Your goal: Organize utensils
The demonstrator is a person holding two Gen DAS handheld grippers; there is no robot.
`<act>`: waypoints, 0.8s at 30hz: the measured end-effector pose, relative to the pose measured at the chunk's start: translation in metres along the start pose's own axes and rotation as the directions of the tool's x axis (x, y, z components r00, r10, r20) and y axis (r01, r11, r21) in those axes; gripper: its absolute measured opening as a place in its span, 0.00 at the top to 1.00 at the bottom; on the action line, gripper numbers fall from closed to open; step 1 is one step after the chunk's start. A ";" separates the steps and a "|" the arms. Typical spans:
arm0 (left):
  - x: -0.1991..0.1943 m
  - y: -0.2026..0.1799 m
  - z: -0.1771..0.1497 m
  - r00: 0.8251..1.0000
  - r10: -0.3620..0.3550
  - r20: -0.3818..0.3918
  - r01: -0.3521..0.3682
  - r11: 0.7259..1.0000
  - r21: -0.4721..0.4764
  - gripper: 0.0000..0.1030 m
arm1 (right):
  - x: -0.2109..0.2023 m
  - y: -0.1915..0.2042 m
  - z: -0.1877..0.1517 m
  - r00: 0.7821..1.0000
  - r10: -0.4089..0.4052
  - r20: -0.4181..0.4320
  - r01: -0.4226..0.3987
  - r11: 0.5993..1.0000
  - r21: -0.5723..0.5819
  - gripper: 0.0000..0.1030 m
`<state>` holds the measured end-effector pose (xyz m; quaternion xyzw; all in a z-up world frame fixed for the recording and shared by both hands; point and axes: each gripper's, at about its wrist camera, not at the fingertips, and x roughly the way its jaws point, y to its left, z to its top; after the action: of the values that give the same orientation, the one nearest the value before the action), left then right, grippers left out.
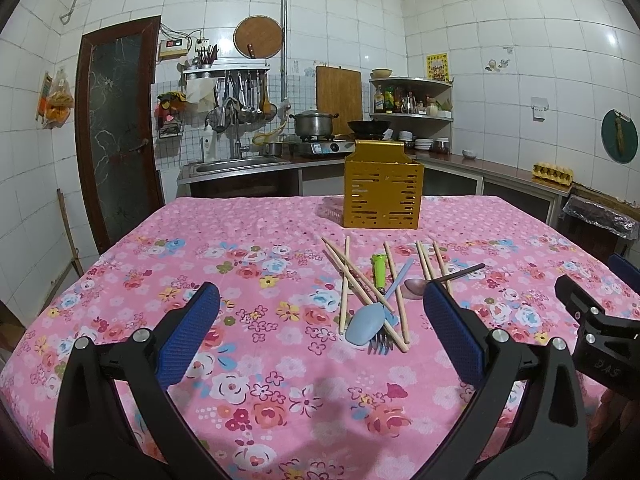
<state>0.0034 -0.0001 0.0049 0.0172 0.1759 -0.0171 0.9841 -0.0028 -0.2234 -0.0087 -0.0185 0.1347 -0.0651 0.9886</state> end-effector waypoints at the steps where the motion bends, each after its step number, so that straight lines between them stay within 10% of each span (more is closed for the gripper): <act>1: 0.002 0.000 0.002 1.000 0.001 -0.004 -0.001 1.000 0.001 0.05 | 0.001 0.001 0.003 1.000 -0.013 -0.003 0.013 1.000 -0.007 0.03; 24: 0.097 0.012 0.069 0.993 -0.021 -0.113 0.020 1.000 -0.012 0.05 | 0.094 0.016 0.061 0.989 -0.110 -0.096 0.105 0.993 -0.057 0.04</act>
<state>0.1181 0.0070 0.0361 0.0108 0.2314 -0.0253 0.9725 0.1052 -0.2189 0.0245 -0.0480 0.1840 -0.1155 0.9749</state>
